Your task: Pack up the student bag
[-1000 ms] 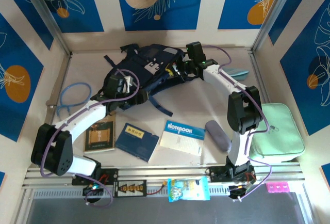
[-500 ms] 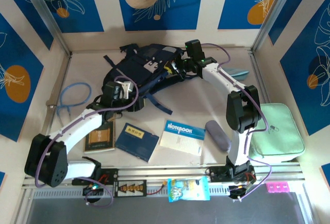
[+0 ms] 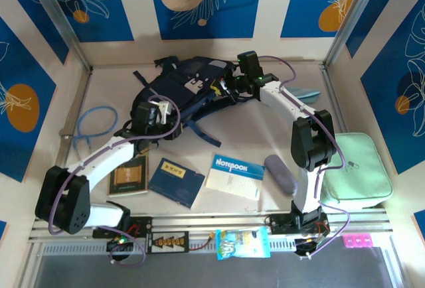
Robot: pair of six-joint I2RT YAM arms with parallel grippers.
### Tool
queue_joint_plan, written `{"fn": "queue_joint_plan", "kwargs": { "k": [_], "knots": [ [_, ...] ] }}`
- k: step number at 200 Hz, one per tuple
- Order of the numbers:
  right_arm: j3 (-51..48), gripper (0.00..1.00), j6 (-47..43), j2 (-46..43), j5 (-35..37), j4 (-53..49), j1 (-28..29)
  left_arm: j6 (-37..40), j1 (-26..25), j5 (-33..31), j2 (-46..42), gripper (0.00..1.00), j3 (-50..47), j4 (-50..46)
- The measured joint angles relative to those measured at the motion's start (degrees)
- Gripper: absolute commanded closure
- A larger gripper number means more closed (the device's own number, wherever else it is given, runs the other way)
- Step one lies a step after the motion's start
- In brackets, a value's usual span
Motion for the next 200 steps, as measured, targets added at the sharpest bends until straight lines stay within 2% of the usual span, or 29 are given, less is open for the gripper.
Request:
{"fn": "queue_joint_plan", "kwargs": {
  "k": [93,130,172,200],
  "knots": [
    [0.0,1.00,0.0,0.0,0.0,-0.2,0.1,0.3,-0.1,-2.0,1.8,1.00,2.1,-2.7],
    [0.0,1.00,-1.2,0.0,0.1,-1.7,-0.9,1.3,-0.2,-2.8,0.8,1.00,2.3,-5.7],
    [0.0,1.00,-3.7,0.1,-0.1,-2.9,-3.9,3.1,-0.2,-4.8,-4.5,1.00,-0.9,-7.4],
    [0.8,1.00,-6.2,2.7,-0.9,-3.5,-5.9,3.5,-0.2,-5.5,-5.1,1.00,-2.5,-8.4]
  ]
}}
